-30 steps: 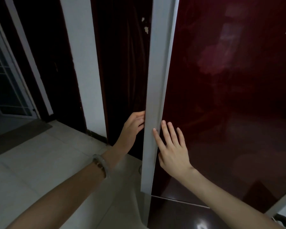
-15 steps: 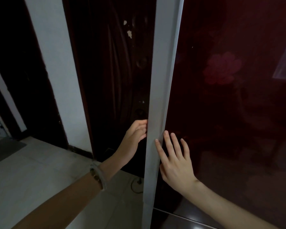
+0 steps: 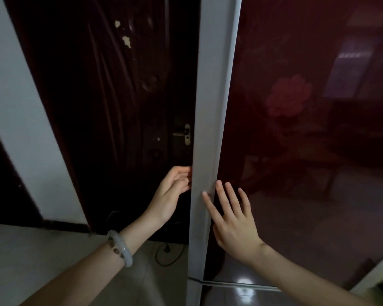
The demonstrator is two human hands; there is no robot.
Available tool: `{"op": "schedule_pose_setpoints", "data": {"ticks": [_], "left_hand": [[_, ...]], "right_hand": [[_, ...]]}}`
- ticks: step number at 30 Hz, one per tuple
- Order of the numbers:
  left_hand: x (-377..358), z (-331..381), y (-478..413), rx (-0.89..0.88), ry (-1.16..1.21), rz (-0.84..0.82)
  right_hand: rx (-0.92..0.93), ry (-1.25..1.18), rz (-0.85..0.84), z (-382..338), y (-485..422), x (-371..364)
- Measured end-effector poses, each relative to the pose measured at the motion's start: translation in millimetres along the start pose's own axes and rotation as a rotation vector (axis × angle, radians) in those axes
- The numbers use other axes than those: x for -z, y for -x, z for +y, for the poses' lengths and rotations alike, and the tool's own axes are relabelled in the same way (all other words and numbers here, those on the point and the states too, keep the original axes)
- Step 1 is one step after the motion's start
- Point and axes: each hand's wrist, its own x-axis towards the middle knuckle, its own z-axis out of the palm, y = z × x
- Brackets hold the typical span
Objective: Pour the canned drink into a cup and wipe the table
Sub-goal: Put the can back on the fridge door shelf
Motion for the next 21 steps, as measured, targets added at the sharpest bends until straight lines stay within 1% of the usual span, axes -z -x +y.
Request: {"op": "schedule_pose_setpoints", "data": {"ticks": [4, 8, 14, 19, 21], "left_hand": [[7, -2, -4, -0.015, -0.023, -0.074], [14, -4, -7, 0.010, -0.018, -0.130], [22, -1, -5, 0.014, -0.029, -0.218], [28, 0, 2, -0.003, -0.163, -0.302], [30, -3, 8, -0.054, -0.285, -0.331]], "right_hand": [[-0.033, 0.031, -0.019, -5, 0, 2], [-0.070, 0.062, -0.044, -10, -2, 6], [-0.140, 0.011, -0.179, -16, -6, 27], [-0.243, -0.121, -0.297, -24, -10, 48], [-0.284, -0.222, -0.324, -28, -11, 56]]}}
